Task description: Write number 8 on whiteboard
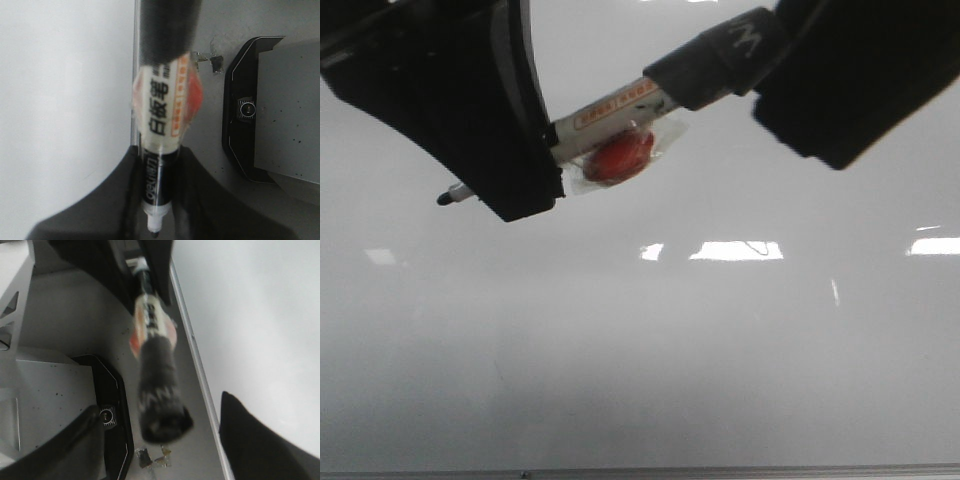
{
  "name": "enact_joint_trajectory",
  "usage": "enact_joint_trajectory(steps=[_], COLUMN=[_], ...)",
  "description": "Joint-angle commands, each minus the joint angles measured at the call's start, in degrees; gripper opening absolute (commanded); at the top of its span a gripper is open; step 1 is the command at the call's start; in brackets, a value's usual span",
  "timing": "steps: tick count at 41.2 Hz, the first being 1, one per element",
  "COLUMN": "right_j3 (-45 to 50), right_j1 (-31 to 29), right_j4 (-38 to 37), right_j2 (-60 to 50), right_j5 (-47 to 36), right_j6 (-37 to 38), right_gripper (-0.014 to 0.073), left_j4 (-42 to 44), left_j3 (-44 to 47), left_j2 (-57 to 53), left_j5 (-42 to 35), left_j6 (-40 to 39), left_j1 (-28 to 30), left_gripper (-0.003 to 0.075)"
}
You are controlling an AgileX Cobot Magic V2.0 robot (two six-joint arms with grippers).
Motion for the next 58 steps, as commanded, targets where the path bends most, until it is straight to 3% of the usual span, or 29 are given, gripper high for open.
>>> enact_joint_trajectory(steps=[1, 6, 14, 17, 20, 24, 31, 34, 37, 41, 47, 58], right_j3=[-2.2, -2.2, -2.1, -2.1, -2.1, -2.1, -2.1, -2.1, -1.8, 2.5, 8.3, 7.7], right_j1=[2.9, 3.8, 3.8, 3.8, 3.8, 3.6, 0.6, -1.7, -5.8, -12.4, -13.2, -13.8], right_j4=[2.7, 3.3, 3.2, 3.2, 3.1, 2.0, -5.0, -10.2, -15.6, -14.5, -10.1, -9.6], right_j2=[0.3, 0.8, 0.8, 0.8, 0.8, 0.6, -2.0, -4.2, -7.7, -12.6, -15.4, -12.6], right_j5=[-5.3, -7.0, -6.8, -6.3, -5.9, -5.6, -4.3, -3.1, -2.3, -8.5, -18.0, -30.2], right_j6=[-1.2, -1.2, -1.2, -1.2, -1.2, -1.0, 5.3, 10.8, 20.9, 31.9, 32.4, 33.0], right_gripper=[0.0463, 0.0409, 0.0109, 0.001, -0.0051, -0.0067, -0.0067, -0.0067, -0.0067, -0.0067, -0.0067, -0.0067], left_j4=[-0.9, -0.9, -0.9, -0.9, -0.9, -0.6, -0.6, -0.9, -3.3, -10.0, -15.5, -15.6], left_j3=[-1.9, -1.9, -1.9, -1.9, -1.9, -1.9, -1.4, -0.2, 1.8, 5.5, 7.1, 7.1], left_j2=[-1.3, -1.3, -1.3, -1.3, -1.5, -2.9, -7.9, -11.2, -14.6, -18.6, -20.1, -20.1], left_j5=[-2.4, -2.9, -2.9, -2.9, -3.0, -3.0, -2.4, -3.2, -4.4, -7.2, -9.7, -10.5], left_j6=[0.0, 0.0, 0.0, 0.0, -0.1, -0.7, -3.7, -5.3, -6.7, -6.7, -6.7, -6.7], left_j1=[-0.7, -0.7, -0.7, -0.7, -0.7, -0.5, 2.9, 6.4, 11.5, 19.4, 24.4, 24.4], left_gripper=[-0.002, -0.002, -0.0008, 0.0097, 0.0261, 0.0384, 0.0408, 0.0408, 0.0408, 0.0408, 0.0408, 0.0408])
